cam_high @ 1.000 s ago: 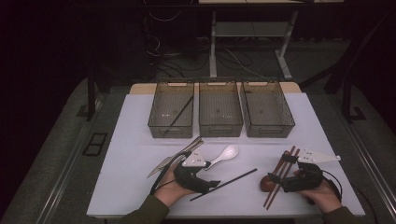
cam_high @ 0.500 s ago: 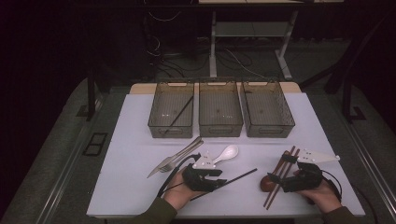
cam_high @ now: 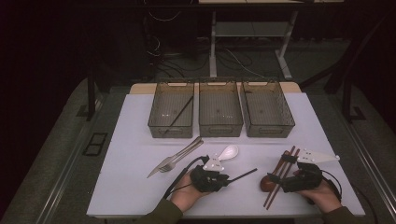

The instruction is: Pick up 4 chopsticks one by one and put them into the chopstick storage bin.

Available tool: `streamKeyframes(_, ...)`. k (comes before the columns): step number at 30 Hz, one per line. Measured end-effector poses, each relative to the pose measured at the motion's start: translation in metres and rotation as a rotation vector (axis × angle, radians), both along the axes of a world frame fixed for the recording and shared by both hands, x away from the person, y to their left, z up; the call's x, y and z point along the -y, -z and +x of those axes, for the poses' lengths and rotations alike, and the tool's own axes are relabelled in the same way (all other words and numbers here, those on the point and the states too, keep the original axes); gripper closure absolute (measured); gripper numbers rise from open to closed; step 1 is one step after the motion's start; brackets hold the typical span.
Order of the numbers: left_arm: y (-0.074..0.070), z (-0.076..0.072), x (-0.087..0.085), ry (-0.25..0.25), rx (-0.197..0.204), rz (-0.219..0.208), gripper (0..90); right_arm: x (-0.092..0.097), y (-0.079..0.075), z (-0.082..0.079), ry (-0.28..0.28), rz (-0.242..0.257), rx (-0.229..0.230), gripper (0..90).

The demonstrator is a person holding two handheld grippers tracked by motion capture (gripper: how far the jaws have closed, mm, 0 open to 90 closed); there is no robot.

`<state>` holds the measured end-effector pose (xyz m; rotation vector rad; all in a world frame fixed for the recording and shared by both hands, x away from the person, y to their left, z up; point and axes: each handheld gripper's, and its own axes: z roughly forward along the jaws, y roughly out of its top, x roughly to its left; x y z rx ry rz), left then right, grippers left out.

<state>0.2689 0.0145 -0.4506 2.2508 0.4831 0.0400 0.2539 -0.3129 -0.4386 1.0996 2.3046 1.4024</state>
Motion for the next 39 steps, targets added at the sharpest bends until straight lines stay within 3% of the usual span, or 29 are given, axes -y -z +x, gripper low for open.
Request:
streamKeyframes(7,0.002,-0.001,0.003,0.012,0.011,0.027,82.5,0.0,0.0,0.0,0.0,0.0,0.0,1.3)
streamKeyframes(19,0.001,-0.003,0.006,-0.006,0.012,0.033,85.1,0.0,0.0,0.0,0.0,-0.003,0.004,1.3)
streamKeyframes(39,-0.016,0.005,-0.015,-0.03,0.001,-0.047,85.0,0.0,0.0,-0.001,-0.002,-0.007,0.005,1.3)
